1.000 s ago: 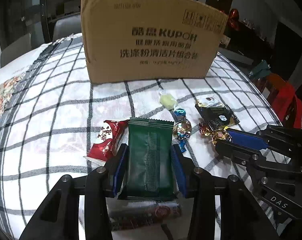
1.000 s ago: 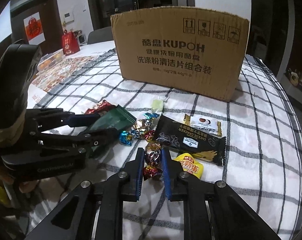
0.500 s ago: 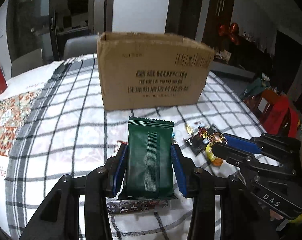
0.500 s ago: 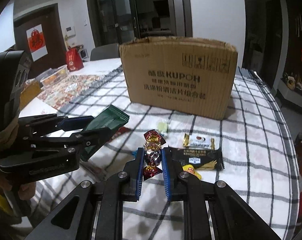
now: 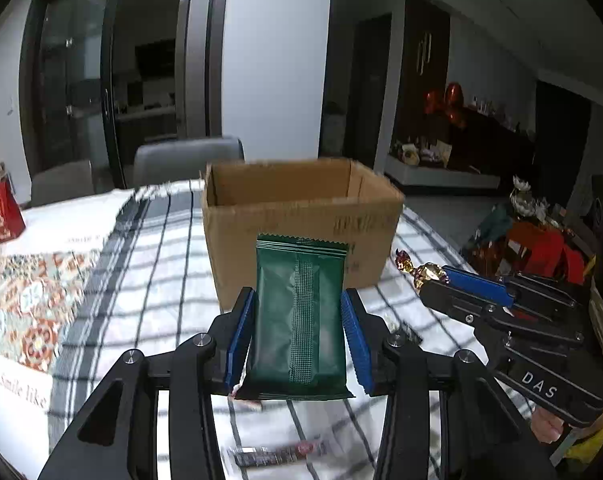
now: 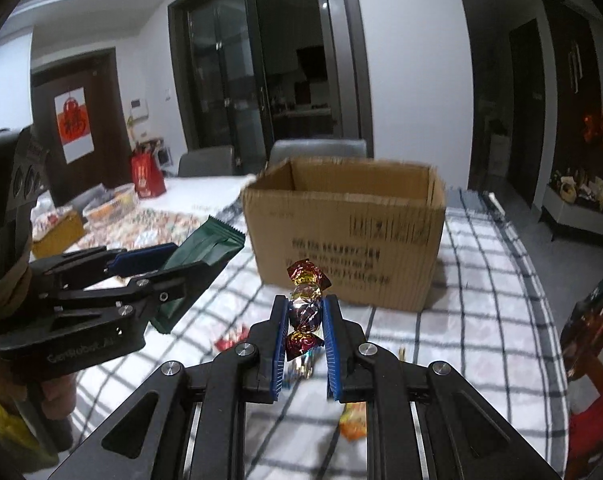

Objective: Organize snacks
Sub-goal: 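Carry both items into the box and open both tools to drop them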

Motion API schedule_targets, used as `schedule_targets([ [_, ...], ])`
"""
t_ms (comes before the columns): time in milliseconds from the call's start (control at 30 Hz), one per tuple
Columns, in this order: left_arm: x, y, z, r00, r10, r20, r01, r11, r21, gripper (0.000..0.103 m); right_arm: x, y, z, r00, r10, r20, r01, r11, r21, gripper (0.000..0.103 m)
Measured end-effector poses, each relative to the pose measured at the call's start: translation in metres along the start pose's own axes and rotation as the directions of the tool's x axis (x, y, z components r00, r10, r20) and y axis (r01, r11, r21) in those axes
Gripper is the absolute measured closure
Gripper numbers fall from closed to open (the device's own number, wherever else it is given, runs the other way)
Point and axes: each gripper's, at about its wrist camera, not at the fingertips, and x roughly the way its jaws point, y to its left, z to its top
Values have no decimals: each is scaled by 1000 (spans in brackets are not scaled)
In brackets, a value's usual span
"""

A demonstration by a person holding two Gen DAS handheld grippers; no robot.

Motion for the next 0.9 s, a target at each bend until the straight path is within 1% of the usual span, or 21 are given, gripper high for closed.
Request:
schedule_targets([
  [267, -3, 5, 39, 996, 20, 85, -23, 999, 35, 60, -3, -10, 39, 995, -21, 95, 19, 1000, 21, 85],
  [467, 8, 8, 64, 992, 32, 118, -40, 997, 64, 60, 0, -16, 62, 990, -37, 136, 34, 999, 18, 85],
  [567, 14, 11, 74, 991, 36, 127, -45, 996, 71, 60, 5, -20, 73, 988, -43, 148, 42, 999, 14, 85],
  [700, 28, 16, 87, 992, 27, 120, -36, 997, 73, 60, 16, -25, 84, 987, -50, 154, 49, 999, 11, 85],
  [900, 53, 21, 108, 994, 10, 106, -18, 997, 73, 60, 35, -36, 96, 989, -45, 138, 41, 999, 26, 85],
])
